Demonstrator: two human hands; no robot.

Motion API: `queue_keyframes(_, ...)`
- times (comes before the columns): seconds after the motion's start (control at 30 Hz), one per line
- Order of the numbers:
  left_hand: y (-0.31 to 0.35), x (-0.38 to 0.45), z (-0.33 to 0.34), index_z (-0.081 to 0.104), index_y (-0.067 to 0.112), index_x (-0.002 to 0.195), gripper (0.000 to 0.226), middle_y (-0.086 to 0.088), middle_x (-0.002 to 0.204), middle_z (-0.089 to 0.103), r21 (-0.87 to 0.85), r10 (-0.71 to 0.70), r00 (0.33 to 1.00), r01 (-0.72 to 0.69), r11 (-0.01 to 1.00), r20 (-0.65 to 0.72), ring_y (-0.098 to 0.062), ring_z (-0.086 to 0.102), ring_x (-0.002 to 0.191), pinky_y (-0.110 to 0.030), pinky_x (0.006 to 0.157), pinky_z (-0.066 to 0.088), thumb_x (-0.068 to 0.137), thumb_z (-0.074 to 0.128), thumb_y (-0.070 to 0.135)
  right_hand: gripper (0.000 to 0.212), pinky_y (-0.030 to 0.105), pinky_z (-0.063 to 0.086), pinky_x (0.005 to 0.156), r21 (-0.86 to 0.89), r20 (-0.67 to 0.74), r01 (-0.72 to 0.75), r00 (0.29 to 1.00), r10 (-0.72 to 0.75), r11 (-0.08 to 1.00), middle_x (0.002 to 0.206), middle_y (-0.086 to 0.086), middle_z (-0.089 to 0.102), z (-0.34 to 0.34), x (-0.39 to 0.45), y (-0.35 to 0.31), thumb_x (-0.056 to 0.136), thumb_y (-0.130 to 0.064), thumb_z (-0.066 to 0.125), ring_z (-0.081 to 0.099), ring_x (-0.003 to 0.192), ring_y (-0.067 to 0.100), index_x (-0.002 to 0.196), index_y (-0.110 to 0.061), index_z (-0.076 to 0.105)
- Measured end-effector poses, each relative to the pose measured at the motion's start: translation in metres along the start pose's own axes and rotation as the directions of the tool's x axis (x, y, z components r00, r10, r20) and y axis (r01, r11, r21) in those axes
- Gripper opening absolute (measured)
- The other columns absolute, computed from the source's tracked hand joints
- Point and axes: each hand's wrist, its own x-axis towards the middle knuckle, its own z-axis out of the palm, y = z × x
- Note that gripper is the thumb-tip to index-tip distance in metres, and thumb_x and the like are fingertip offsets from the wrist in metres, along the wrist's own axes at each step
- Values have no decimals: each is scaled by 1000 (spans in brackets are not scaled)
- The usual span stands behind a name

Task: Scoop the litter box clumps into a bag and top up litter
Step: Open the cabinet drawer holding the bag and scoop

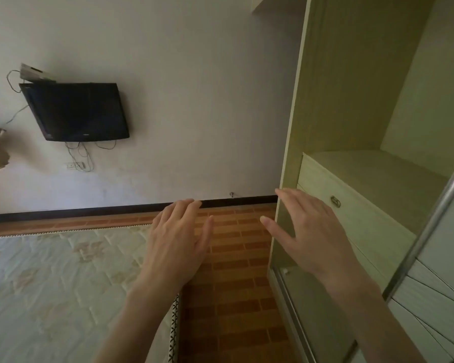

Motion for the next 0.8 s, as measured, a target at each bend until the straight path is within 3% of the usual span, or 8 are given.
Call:
queue_keyframes(0.2, 1, 61, 47, 59, 20, 138, 51, 3, 137, 63, -70, 6, 1000, -8, 998, -27, -20, 57, 129, -42, 105, 47, 104, 39, 53, 78, 37, 26, 122, -35, -1, -2, 1000, 2, 999, 159, -10, 38, 27, 56, 37, 94, -79, 15, 31, 148, 11, 155, -34, 31)
queue_keyframes(0.43, 8, 144, 96, 55, 25, 143, 53, 7, 142, 59, -72, 36, 999, -38, 997, -32, -15, 52, 133, -37, 107, 45, 105, 35, 55, 78, 32, 16, 118, -9, -16, 15, 1000, -15, 1000, 161, -10, 34, 55, 144, 75, 94, -80, 14, 29, 150, 12, 156, -34, 27)
queue_keyframes(0.67, 4, 206, 141, 56, 24, 143, 53, 6, 143, 59, -61, 7, 1000, -7, 998, -4, -16, 52, 134, -36, 108, 44, 105, 35, 55, 82, 33, 15, 118, -1, 23, 22, 999, -22, 1000, 164, -11, 28, 91, 212, 107, 90, -82, 10, 24, 152, 13, 157, -37, 22)
queue_keyframes(0.8, 2, 241, 168, 56, 23, 143, 53, 6, 144, 59, -66, 9, 1000, -10, 998, -8, -16, 52, 135, -35, 109, 42, 105, 37, 54, 77, 30, 9, 114, -9, 33, 0, 999, 1, 1000, 165, -11, 26, 106, 244, 123, 93, -79, 17, 22, 153, 13, 158, -37, 21)
